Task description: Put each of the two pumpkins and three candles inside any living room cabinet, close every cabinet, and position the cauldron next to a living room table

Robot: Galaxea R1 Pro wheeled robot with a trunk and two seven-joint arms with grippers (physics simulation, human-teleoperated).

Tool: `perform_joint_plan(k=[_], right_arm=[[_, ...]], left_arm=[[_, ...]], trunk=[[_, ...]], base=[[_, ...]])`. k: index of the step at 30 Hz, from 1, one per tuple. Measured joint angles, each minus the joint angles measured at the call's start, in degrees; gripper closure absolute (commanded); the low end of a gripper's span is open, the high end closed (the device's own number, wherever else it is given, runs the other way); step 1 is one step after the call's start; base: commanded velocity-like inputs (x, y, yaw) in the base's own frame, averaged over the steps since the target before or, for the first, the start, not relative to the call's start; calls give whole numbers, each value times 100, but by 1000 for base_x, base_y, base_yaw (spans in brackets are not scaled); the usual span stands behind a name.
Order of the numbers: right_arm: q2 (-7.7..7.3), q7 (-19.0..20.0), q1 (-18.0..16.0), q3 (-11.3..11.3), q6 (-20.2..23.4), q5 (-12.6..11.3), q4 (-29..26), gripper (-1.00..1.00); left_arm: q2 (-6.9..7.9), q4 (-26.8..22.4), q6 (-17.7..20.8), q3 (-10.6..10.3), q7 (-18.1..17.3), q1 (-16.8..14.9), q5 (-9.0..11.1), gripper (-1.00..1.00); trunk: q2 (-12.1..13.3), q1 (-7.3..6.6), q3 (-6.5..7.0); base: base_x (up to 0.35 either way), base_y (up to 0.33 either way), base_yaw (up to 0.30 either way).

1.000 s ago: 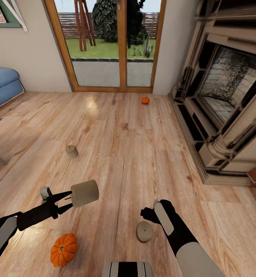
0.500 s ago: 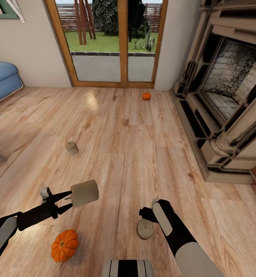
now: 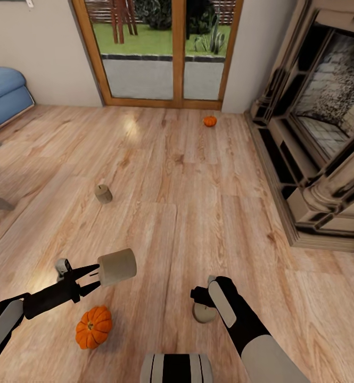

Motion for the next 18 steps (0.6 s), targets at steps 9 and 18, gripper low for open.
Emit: perform_joint_plan(k=[9, 18], right_arm=[[-6, 0, 0, -16, 7, -48, -6, -100], [-26, 0, 0, -25, -127, -49, 22, -100]], left_arm=[[-3, 0, -1, -3, 0, -1, -1, 100], [0, 0, 0, -4, -2, 0, 1, 100]], trunk=[[-12, 23, -199], [-24, 46, -399]], base=[[0, 0, 0], [0, 0, 0]])
